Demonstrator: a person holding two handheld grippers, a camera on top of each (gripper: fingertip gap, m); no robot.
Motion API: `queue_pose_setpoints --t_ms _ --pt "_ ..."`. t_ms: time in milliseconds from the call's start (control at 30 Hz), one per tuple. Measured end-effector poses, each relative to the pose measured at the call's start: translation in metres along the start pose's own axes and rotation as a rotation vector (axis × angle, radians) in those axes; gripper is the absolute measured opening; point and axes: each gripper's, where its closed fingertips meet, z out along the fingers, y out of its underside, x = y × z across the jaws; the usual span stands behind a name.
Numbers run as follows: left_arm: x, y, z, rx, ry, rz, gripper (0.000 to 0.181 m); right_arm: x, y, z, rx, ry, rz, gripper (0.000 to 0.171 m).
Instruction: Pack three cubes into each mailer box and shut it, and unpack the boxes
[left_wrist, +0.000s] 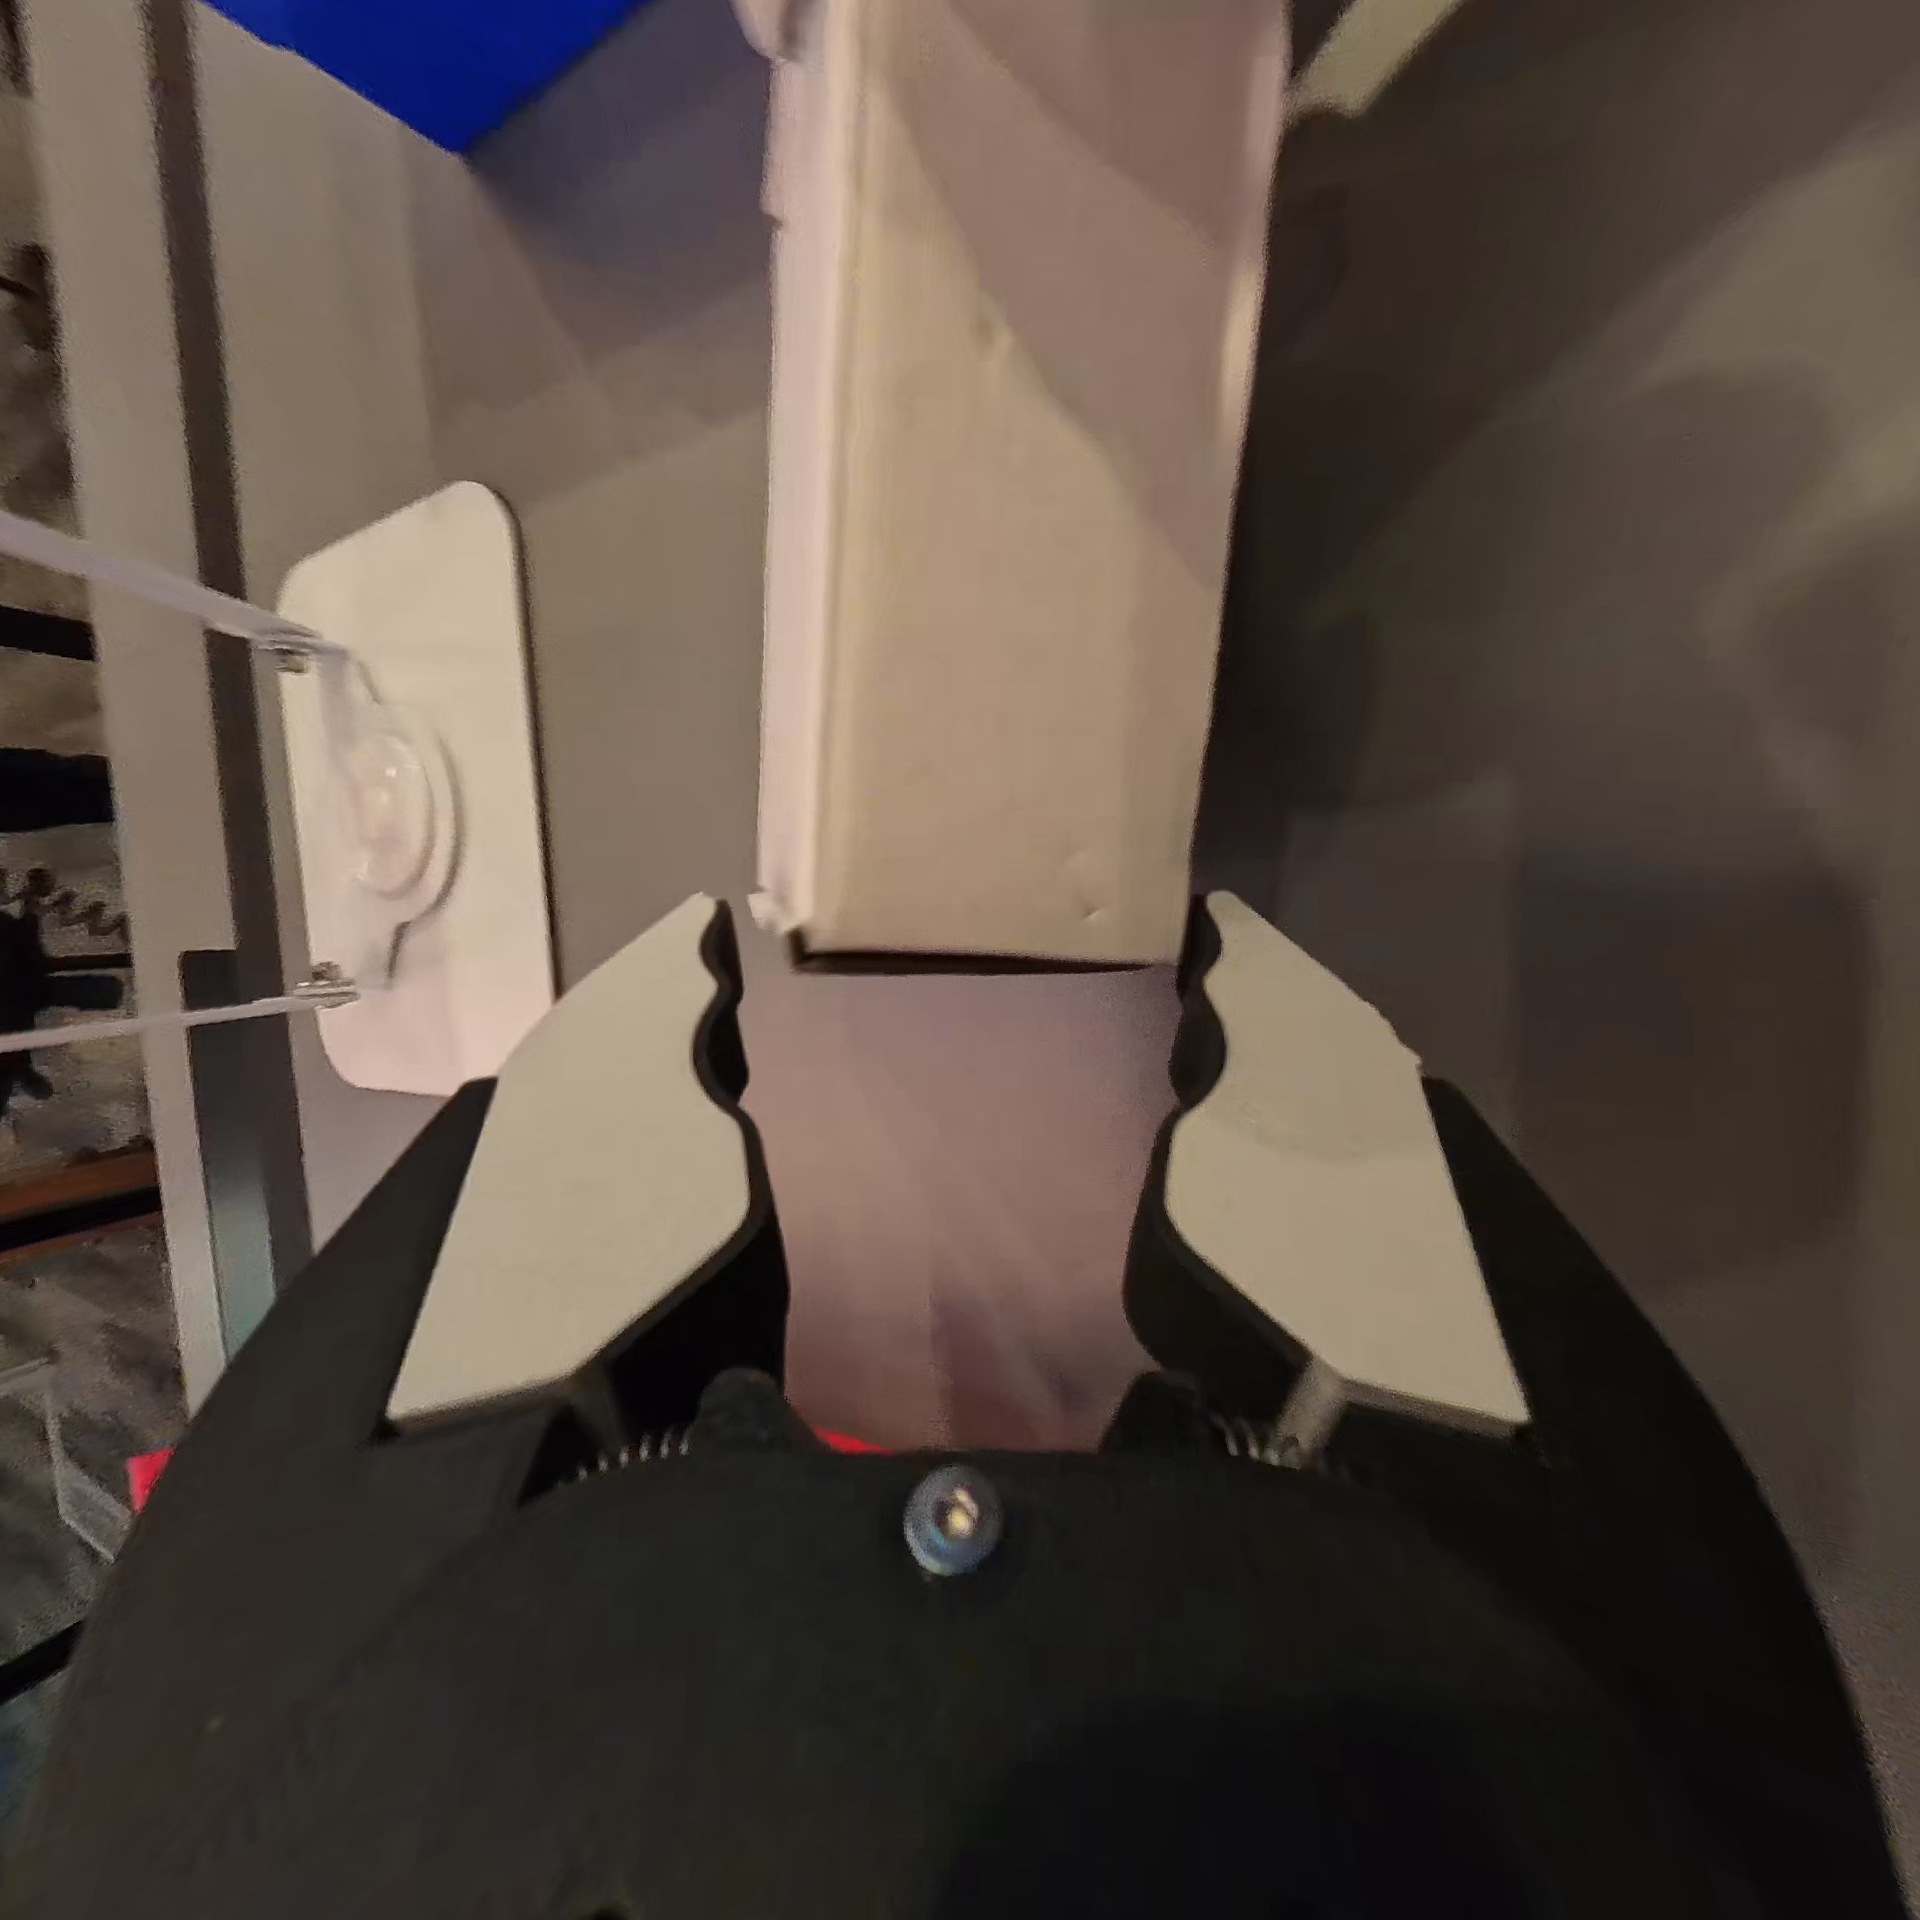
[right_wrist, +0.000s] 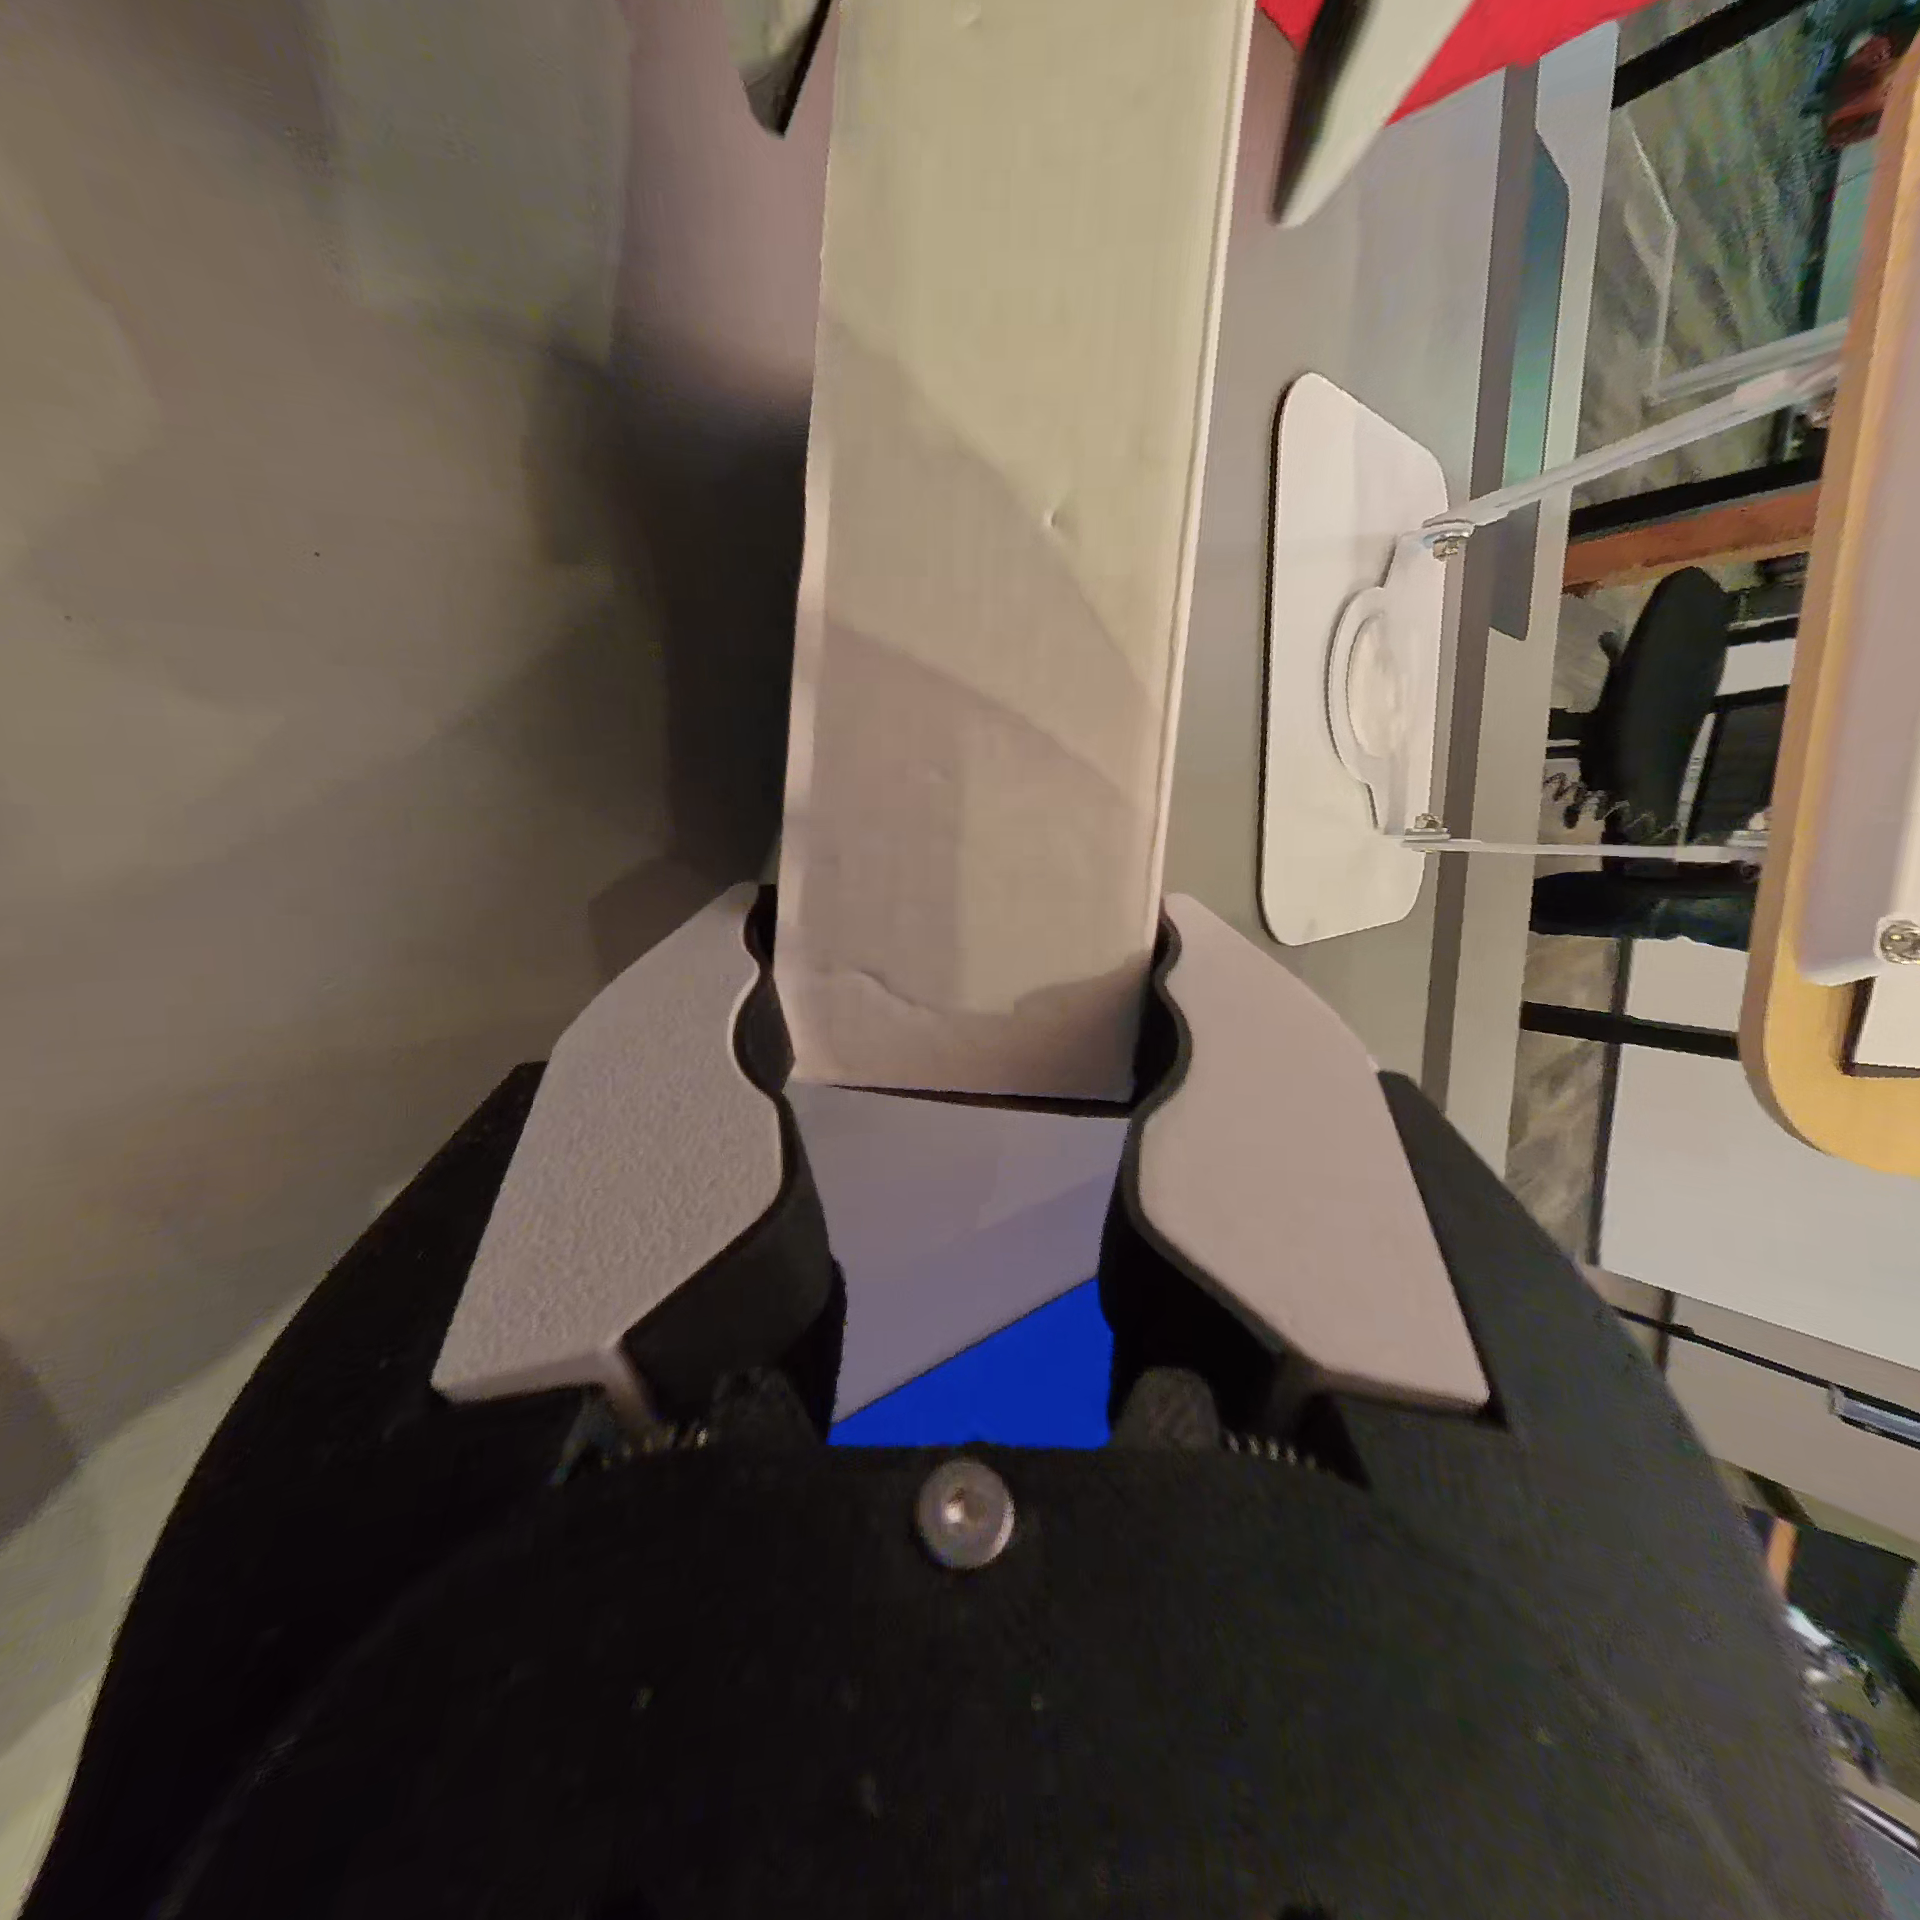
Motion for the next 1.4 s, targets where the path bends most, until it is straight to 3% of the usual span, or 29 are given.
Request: queue_pose_setpoints --t_ms 367,467,633,767,867,967,1200,1400 --pt "-0.008 -0.005 0.01 -0.045 -0.175 -0.028 0.073 0.006 0.01 -0.001 -0.014 -0.06 -0.001 0.065" --pt "-0.008 -0.011 0.013 -0.016 -0.212 -0.043 0.077 0.007 0.015 -0.003 -0.018 -0.074 -0.008 0.065" --pt "-0.011 -0.018 0.016 0.066 -0.243 -0.06 0.069 0.006 0.021 -0.004 -0.058 -0.086 -0.013 0.066" --pt "-0.011 -0.018 0.016 0.033 -0.248 -0.04 0.068 0.005 0.015 -0.006 -0.102 -0.06 -0.017 0.083" --pt "-0.011 -0.018 0.015 0.03 -0.229 -0.049 0.068 0.015 -0.004 -0.015 -0.069 0.066 -0.07 0.076" --pt "-0.015 -0.015 0.015 0.028 -0.212 -0.076 0.067 0.018 -0.007 -0.014 -0.103 0.148 -0.113 0.055" --pt "-0.014 -0.013 0.014 0.015 -0.197 -0.06 0.067 0.016 -0.01 -0.017 -0.067 0.142 -0.1 0.053" --pt "-0.015 -0.014 0.015 0.023 -0.197 -0.06 0.066 0.017 -0.01 -0.019 -0.009 0.021 -0.016 0.052"
